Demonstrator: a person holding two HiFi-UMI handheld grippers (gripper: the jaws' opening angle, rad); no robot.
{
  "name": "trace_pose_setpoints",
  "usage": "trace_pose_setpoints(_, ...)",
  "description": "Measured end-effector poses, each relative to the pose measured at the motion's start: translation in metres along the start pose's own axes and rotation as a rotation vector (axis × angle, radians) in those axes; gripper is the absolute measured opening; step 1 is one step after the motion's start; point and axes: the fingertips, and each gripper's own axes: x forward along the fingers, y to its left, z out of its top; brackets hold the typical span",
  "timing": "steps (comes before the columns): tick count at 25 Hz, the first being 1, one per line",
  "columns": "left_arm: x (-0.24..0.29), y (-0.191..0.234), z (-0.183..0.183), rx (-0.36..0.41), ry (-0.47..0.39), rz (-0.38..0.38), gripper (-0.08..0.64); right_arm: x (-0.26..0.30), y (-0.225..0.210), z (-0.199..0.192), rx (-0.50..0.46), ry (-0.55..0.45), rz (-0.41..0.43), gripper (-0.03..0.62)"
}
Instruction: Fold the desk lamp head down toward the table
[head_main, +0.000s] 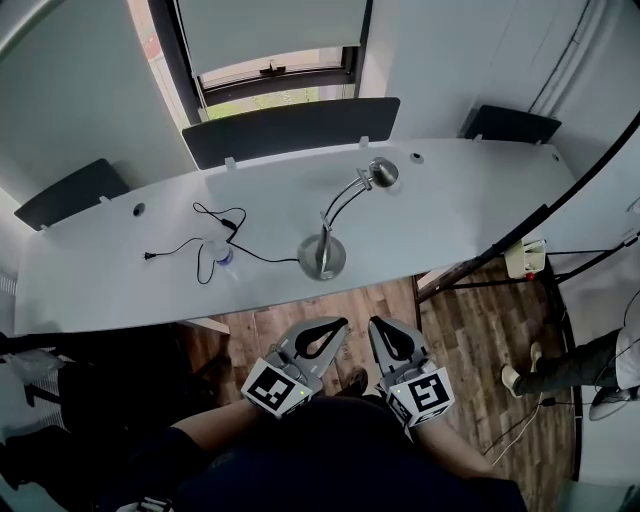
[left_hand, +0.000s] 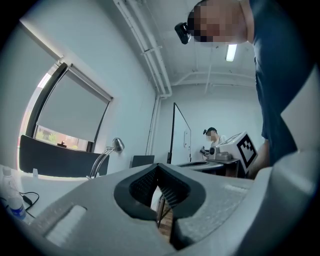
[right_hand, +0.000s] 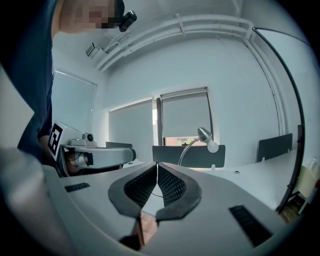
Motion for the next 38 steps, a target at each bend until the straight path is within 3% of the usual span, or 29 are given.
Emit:
trace_pose_setpoints(16,0.066,0.014,-0.011,0.027,0.011,0.217,0.005,0.014,-0.073,0.007,-0.046,-0.041,0.190,0.012)
trace_pose_setpoints(23,0.070,0.035,-0.023,0.018,0.042,0.270,0.005,0.029,-0.080,0.007,-0.061,-0.033,0.204,0.012)
trace_pose_setpoints(29,0.070,0.080,-0.024,0.036,0.043,0.265,0.005,0.061,-0.075,0.021,-0.101,-0.033,0.174,0.014)
trace_pose_setpoints(38,0.056,0.135,-0.041,0.056,0.106,0.176,0.006,0.111,-0.063,0.027,-0.173,0.015,0.105,0.029)
